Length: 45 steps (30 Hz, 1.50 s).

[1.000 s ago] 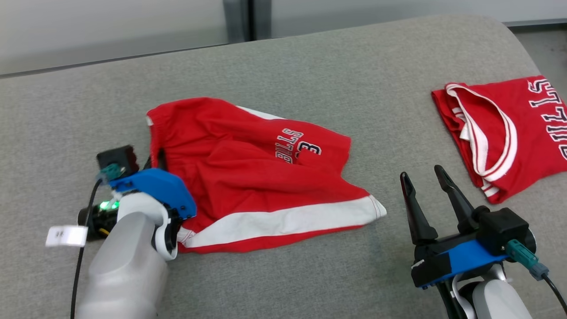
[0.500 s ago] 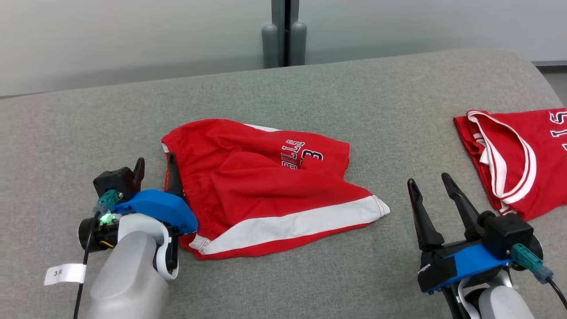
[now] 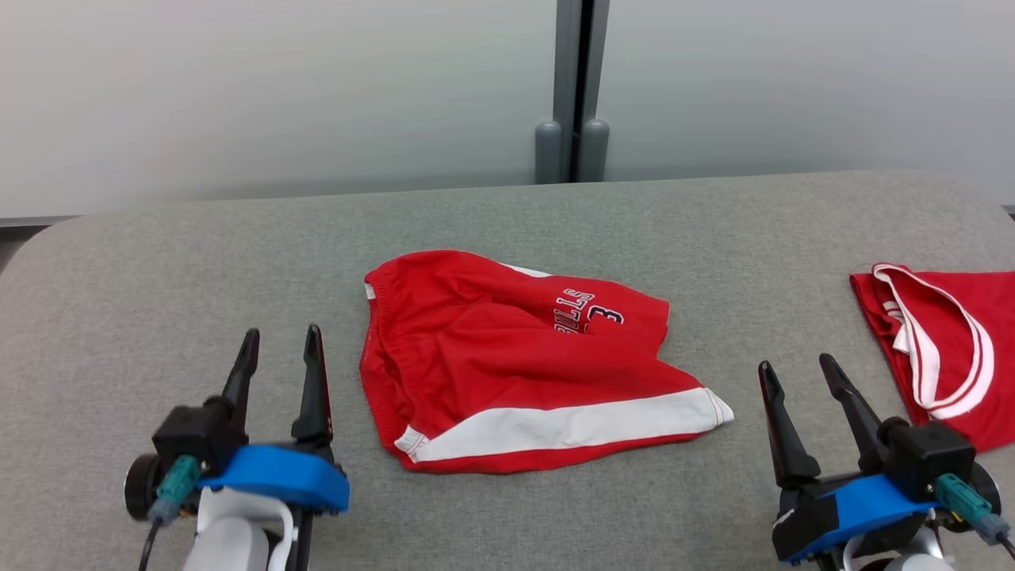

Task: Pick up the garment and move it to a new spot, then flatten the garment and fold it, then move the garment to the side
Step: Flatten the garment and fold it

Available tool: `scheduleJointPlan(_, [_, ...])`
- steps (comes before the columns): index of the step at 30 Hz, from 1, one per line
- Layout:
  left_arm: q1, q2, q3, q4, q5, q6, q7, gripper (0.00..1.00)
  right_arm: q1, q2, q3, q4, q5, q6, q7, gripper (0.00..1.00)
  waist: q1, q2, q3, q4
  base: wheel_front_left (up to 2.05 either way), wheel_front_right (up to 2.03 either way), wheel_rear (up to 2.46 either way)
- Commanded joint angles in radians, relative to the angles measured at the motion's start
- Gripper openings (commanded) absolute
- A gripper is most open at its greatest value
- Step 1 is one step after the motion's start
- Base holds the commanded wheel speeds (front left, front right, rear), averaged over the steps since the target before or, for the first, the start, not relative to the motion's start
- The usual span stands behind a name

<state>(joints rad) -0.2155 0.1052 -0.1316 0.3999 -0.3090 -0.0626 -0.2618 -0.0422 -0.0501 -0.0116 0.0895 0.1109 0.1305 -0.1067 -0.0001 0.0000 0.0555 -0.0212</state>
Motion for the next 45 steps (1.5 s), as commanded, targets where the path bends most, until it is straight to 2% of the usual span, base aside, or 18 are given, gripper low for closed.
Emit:
scheduleJointPlan(1, [0.027,0.004,0.007,-0.014,0.018,-0.005,-0.004,1.0,0.015,-0.001,-0.002,-0.001,-0.002,0.001,0.004,1.0,0.0001,0.0,-0.005,0.005,0.0,0.0,0.0])
scheduleJointPlan(12, [0.175,0.02,0.05,-0.055,0.053,-0.024,-0.004,1.0,0.061,-0.001,-0.027,0.032,0.013,0.001,0.009,1.0,0.0001,0.0,-0.055,0.033,0.0,0.0,0.0])
scheduleJointPlan(18, [0.208,0.022,0.06,-0.073,0.058,-0.019,-0.004,1.0,0.074,-0.001,-0.038,0.037,0.024,0.001,0.009,1.0,0.0001,0.0,-0.065,0.031,0.0,0.0,0.0])
scheduleJointPlan(39, [0.198,0.021,0.038,-0.066,0.065,-0.026,-0.004,1.0,0.066,-0.001,-0.025,0.035,0.029,0.0,0.016,1.0,0.0001,0.0,-0.058,0.015,0.0,0.0,0.0])
scheduleJointPlan(45, [0.163,0.024,-0.034,-0.038,0.059,-0.051,0.043,1.0,0.061,-0.001,-0.017,0.033,0.027,0.001,0.019,1.0,0.0001,0.0,-0.052,0.017,0.0,0.0,0.0])
